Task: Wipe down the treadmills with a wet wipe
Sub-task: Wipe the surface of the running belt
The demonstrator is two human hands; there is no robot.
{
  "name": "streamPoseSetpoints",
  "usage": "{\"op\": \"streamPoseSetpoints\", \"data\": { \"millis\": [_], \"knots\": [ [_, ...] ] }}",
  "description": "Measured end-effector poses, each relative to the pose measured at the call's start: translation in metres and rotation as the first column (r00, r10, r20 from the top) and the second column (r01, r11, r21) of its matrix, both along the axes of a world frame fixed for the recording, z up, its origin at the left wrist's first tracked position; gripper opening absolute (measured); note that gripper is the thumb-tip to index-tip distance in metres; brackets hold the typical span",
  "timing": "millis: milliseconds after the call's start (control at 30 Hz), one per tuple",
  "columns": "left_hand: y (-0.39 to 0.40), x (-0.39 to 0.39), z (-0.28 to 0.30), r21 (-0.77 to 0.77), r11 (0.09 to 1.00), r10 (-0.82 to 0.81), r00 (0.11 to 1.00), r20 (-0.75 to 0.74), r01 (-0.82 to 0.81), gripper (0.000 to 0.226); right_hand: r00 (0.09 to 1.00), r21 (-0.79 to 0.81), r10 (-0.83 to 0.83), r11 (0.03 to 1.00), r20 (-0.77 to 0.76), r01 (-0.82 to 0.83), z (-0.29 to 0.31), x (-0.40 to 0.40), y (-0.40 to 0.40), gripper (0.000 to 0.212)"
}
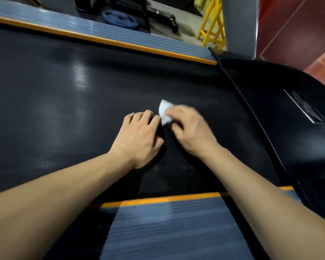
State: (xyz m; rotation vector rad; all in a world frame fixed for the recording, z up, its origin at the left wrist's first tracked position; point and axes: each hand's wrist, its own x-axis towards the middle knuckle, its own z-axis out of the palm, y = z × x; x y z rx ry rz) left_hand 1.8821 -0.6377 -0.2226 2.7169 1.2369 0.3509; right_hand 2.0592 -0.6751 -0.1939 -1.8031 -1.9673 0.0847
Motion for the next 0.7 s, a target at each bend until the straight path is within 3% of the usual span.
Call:
{"op": "streamPoseSetpoints", "data": {
  "millis": [67,133,300,433,700],
  "knots": [
    [0.000,0.005,-0.004,0.002,1.000,0.020,0.999,0.029,-0.020,0.050,0.996,-0.140,0.092,0.986,0.007,-0.090,-0.010,0.008,0.005,0.034],
    [0.001,0.010,-0.004,0.022,0.999,0.047,0.998,0.044,-0.048,0.045,0.997,-0.133,0.082,0.988,0.001,-0.081,-0.017,0.028,0.001,0.034],
    [0.026,0.047,0.000,0.011,1.000,-0.019,1.000,-0.001,0.019,0.059,0.976,-0.040,-0.216,0.976,-0.035,0.214,-0.019,0.074,0.018,0.033],
    [0.068,0.084,0.000,-0.023,1.000,0.007,1.000,-0.026,-0.008,0.074,0.961,-0.012,-0.273,0.962,-0.037,0.273,-0.023,0.086,0.037,0.032],
    [0.082,0.088,-0.012,-0.008,0.999,0.044,0.998,-0.052,-0.045,0.072,0.996,-0.196,-0.014,0.980,0.084,0.031,0.003,0.105,0.027,0.027]
  ]
}}
